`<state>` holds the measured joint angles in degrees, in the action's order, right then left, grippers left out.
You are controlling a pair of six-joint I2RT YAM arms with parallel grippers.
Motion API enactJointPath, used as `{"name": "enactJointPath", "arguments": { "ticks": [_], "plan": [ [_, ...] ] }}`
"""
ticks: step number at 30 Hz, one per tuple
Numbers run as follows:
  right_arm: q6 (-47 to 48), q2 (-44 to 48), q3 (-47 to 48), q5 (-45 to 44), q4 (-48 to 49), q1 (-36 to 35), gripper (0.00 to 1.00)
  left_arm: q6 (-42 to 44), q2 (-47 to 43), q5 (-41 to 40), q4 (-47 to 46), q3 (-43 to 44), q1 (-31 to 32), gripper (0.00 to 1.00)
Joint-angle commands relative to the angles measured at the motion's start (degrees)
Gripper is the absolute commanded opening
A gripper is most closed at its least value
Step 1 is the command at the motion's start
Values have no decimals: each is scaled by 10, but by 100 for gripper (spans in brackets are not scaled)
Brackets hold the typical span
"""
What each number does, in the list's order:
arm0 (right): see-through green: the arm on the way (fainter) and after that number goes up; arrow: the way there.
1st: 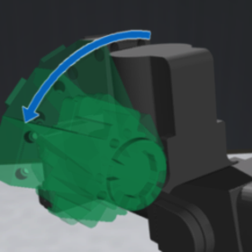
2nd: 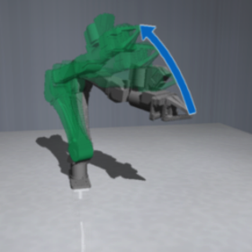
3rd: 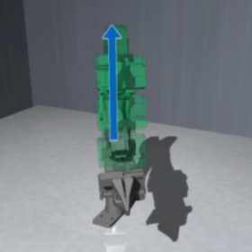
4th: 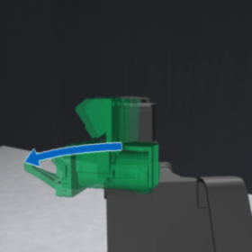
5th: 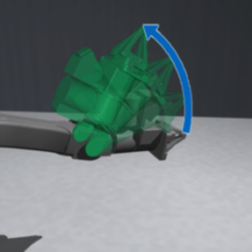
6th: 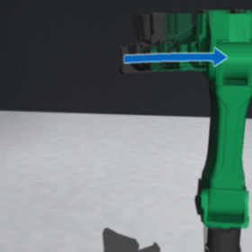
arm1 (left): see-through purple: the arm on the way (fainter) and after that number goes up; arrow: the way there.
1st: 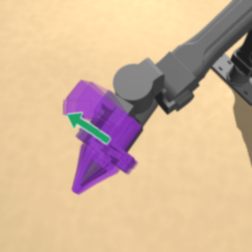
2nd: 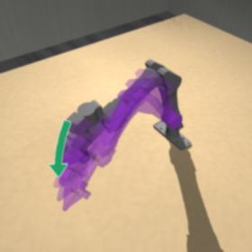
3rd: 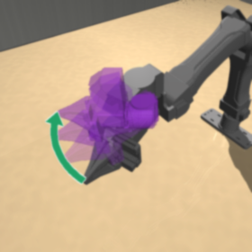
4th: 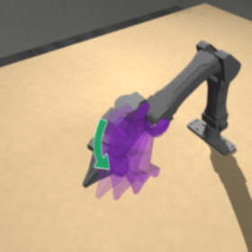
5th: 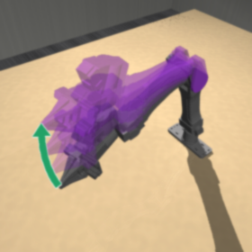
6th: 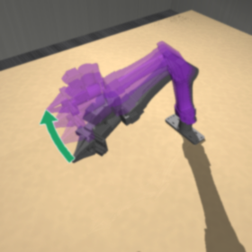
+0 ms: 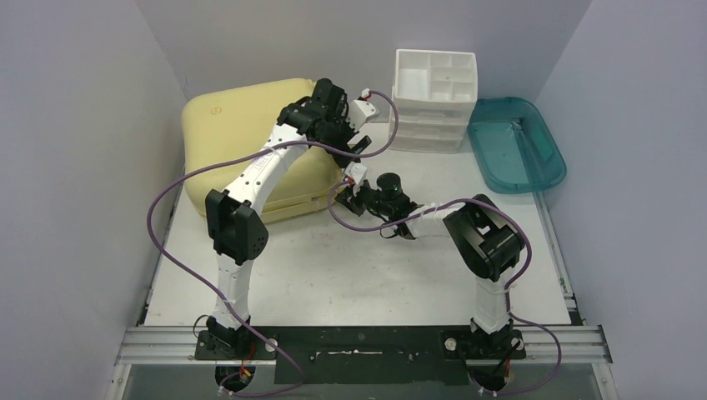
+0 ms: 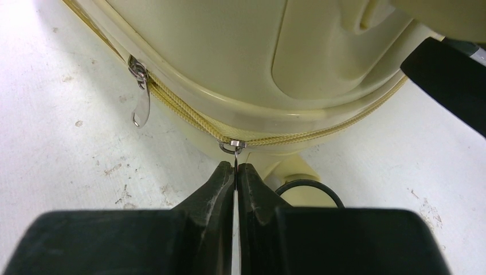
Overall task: Open, take out, and arrange the luggage
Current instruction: Unzip the luggage at the center of the board.
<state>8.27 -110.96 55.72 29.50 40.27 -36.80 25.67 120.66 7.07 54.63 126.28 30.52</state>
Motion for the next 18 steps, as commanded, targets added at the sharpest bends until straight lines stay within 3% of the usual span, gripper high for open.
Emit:
{"name": "enactJointPath", "arguments": {
  "ticks": [1,8,18],
  "plan": [
    [8,-8,21,-19,-27,-2,0,-51,-8,116,-5,-16,19,94],
    [9,-9,22,-20,-30,-4,0,-23,0,141,37,-9,23,94],
    [10,-10,25,-20,-33,-5,0,44,12,24,57,-45,67,95]
  ]
}}
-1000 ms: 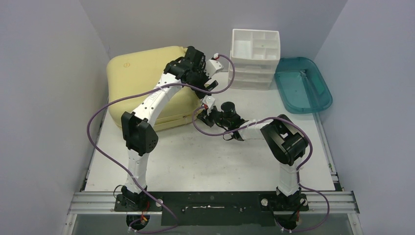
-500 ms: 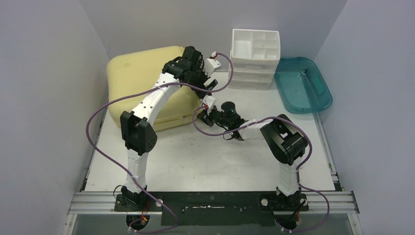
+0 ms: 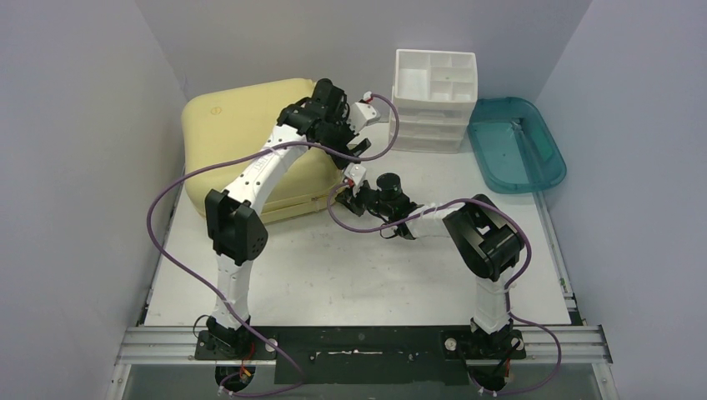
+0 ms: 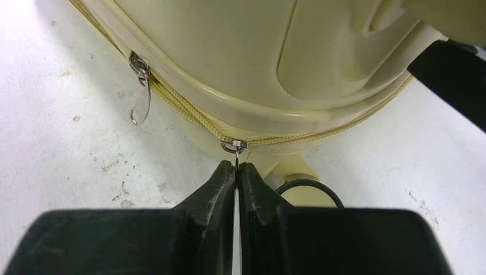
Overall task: Open, take out, and arrange the luggage
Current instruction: Unzip the luggage at the center of the board.
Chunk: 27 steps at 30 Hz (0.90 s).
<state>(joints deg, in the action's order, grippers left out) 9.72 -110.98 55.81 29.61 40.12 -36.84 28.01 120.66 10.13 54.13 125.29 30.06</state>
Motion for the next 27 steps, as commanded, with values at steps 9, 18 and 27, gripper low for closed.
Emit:
{"name": "enactJointPath", "arguments": {
  "ticks": [9,18,27],
  "plan": [
    [-4,-12,25,-21,-34,-5,0,37,39,3,93,-28,86,95],
    [-2,-13,27,-21,-37,-7,0,15,64,155,131,65,55,96],
    [-2,-14,28,-20,-40,-8,0,47,90,158,163,46,57,97]
  ]
}}
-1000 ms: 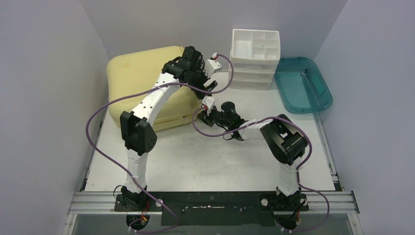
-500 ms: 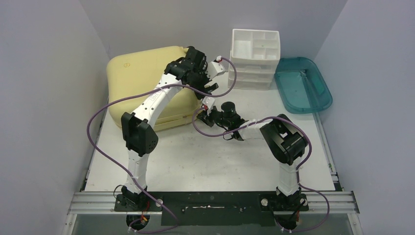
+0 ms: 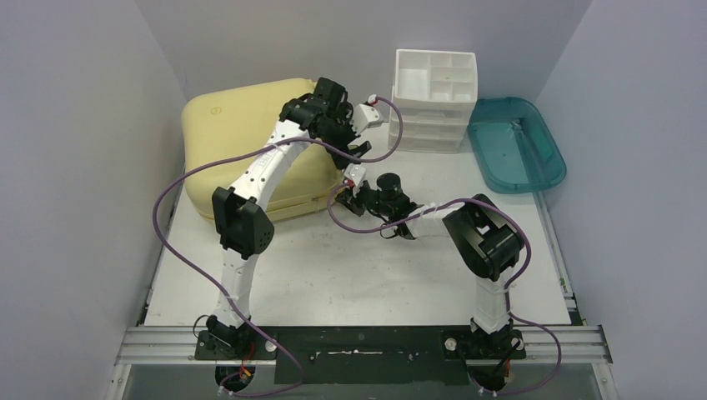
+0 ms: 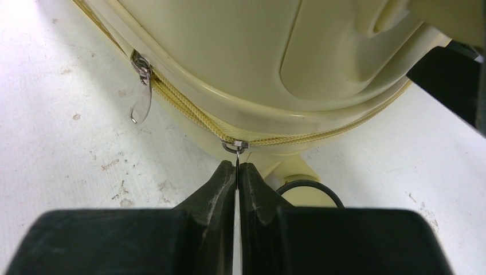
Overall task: Open, take out, and arrange the luggage
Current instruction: Unzip the luggage at the center of the board.
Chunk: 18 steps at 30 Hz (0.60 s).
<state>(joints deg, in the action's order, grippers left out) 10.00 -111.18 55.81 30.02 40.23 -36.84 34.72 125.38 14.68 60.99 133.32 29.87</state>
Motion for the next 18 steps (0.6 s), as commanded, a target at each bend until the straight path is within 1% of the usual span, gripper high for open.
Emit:
{"name": "enactJointPath", "arguments": {
  "ticks": [1,6,11,16,18],
  "plan": [
    [-5,-13,28,-24,-42,-9,0,-19,42,102,87,-43,63,97],
    [-5,-16,30,-23,-43,-9,0,-1,37,47,68,-85,82,97],
    [-4,-18,32,-22,-45,-9,0,2,38,-12,54,-106,94,97],
    [-4,-20,34,-21,-47,-10,0,9,40,-19,56,-120,106,97],
    [-3,-21,35,-21,-48,-10,0,14,40,33,61,-118,102,97]
  ]
}}
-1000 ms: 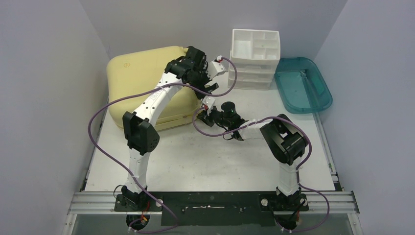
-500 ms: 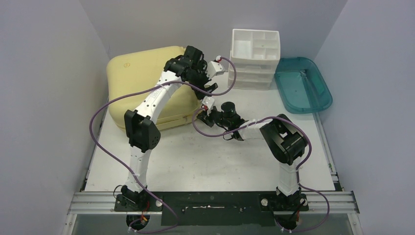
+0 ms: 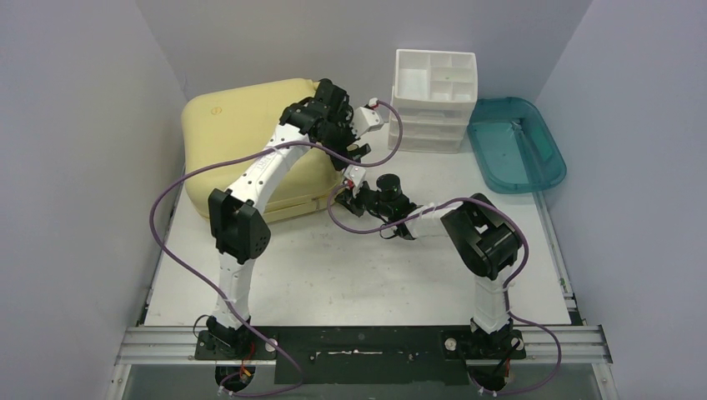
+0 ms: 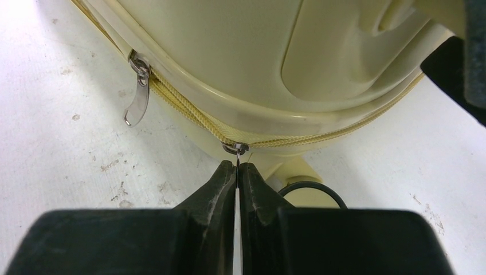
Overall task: Open, take out, and arrange the luggage
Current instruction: Unzip the luggage at the center of the board.
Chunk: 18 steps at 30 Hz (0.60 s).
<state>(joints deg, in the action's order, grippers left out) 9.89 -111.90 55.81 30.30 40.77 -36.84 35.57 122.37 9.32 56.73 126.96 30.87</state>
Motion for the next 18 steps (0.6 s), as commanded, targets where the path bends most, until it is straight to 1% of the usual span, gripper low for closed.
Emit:
{"name": "enactJointPath", "arguments": {
  "ticks": [1,3,6,10,13,17,18],
  "plan": [
    [-2,-14,35,-24,-54,-10,0,2,72,115,106,-50,89,97],
    [-2,-15,36,-21,-56,-10,0,2,85,152,118,-28,84,97],
    [-2,-15,36,-10,-55,-10,0,32,112,176,159,6,82,97],
    [-17,-17,35,25,-41,1,0,59,137,202,189,19,80,97],
    [-22,-21,39,38,-40,7,0,69,147,178,198,18,82,89],
    [-19,-18,43,42,-48,9,0,70,142,140,198,-2,80,73],
    [-20,-18,47,42,-50,8,0,71,138,131,195,-11,79,67]
  ]
}}
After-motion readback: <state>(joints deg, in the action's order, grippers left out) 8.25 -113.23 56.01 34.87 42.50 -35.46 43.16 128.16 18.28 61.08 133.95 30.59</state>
